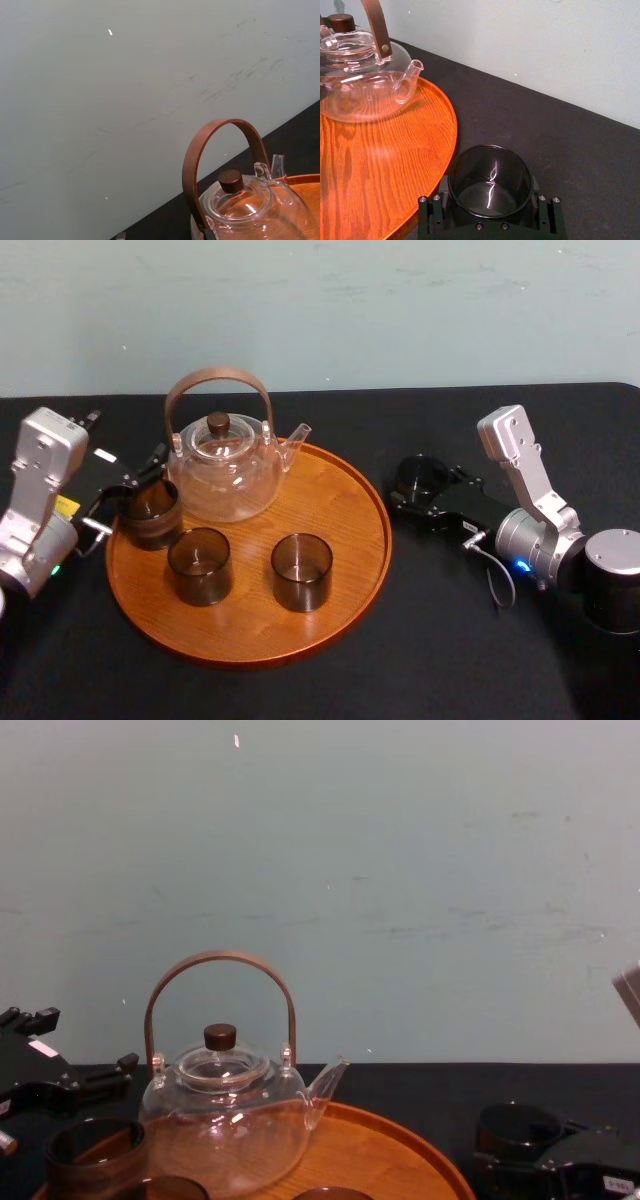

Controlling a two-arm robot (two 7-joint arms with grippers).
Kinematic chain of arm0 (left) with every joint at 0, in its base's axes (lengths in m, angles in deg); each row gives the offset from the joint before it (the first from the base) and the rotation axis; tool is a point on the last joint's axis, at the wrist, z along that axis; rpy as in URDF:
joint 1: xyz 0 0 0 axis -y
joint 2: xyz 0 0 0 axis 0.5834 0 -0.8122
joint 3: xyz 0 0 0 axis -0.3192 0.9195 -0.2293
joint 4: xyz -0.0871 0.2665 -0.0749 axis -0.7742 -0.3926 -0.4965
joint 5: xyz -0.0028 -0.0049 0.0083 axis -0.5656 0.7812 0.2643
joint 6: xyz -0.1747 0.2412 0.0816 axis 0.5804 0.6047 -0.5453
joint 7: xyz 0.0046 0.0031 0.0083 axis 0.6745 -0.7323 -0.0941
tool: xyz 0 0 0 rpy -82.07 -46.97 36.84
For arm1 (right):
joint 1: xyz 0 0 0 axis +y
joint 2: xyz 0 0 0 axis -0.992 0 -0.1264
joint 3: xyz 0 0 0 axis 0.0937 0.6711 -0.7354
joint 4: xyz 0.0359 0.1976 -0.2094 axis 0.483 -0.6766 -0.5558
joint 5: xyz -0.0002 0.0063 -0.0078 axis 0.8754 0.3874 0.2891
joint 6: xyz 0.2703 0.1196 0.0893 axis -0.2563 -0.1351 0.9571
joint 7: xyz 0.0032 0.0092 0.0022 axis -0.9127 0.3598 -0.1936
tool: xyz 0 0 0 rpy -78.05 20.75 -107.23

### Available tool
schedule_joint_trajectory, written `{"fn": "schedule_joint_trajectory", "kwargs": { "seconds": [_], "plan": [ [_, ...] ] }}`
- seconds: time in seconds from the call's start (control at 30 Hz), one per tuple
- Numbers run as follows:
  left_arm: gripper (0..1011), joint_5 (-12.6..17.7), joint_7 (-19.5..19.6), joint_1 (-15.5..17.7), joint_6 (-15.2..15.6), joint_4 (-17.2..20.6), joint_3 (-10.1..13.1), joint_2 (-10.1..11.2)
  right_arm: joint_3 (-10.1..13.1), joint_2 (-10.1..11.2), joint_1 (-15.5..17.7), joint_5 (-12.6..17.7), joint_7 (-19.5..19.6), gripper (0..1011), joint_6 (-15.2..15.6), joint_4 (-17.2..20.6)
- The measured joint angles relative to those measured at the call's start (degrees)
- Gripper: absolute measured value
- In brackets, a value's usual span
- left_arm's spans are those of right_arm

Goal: Pick up the glass from the table and place it on the tray.

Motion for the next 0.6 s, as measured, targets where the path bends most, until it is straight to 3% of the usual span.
{"fn": "schedule_joint_trajectory", "kwargs": {
  "seconds": [0.6],
  "plan": [
    [1001, 0.0, 0.0, 0.0, 0.0, 0.0, 0.0, 0.0, 0.0, 0.0, 0.0, 0.1, 0.0, 905, 0.0, 0.0]
  ]
}}
